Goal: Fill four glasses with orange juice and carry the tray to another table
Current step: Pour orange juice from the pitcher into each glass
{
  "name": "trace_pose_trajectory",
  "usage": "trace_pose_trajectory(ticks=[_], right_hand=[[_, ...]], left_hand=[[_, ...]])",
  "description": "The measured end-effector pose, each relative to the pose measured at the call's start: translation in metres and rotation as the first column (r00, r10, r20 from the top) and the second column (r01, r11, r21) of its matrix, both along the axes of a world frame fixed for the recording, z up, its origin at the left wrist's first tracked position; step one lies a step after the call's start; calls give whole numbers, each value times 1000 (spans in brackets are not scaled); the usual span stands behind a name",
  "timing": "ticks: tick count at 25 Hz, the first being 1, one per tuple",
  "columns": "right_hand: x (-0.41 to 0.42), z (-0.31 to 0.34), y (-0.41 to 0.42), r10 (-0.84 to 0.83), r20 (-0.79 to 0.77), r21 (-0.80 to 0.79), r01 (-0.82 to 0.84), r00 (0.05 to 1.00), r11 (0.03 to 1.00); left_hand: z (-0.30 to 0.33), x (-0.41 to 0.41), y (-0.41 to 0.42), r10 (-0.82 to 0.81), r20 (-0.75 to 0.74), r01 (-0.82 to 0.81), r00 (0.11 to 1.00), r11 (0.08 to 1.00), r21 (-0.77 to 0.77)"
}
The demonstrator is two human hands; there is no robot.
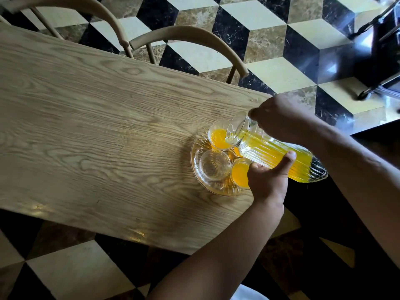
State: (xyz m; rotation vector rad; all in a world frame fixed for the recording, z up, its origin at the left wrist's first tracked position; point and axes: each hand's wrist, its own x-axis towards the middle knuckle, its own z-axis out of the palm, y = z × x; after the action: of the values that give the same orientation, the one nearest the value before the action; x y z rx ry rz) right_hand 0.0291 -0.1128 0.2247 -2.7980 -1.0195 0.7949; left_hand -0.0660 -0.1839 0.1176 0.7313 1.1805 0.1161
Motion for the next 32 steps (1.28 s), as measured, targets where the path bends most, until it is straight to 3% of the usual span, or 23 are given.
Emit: trace_pose_trajectory(ticks=[8,20,32], right_hand=[[-22,-17,-16,-66,10,43,65,998,997],[-47,-29,-22,-16,-10,-38,16,1000,999],[-51,-42,-15,-16,-22,-97,14,1000,995]], left_hand=[[-12,-24,-18,20,6,-20,1000,1000,-22],[-20,-42,-33,110,106,-94,988,985,-147],[-29,-45,-36,128,114,-93,985,958,-271]])
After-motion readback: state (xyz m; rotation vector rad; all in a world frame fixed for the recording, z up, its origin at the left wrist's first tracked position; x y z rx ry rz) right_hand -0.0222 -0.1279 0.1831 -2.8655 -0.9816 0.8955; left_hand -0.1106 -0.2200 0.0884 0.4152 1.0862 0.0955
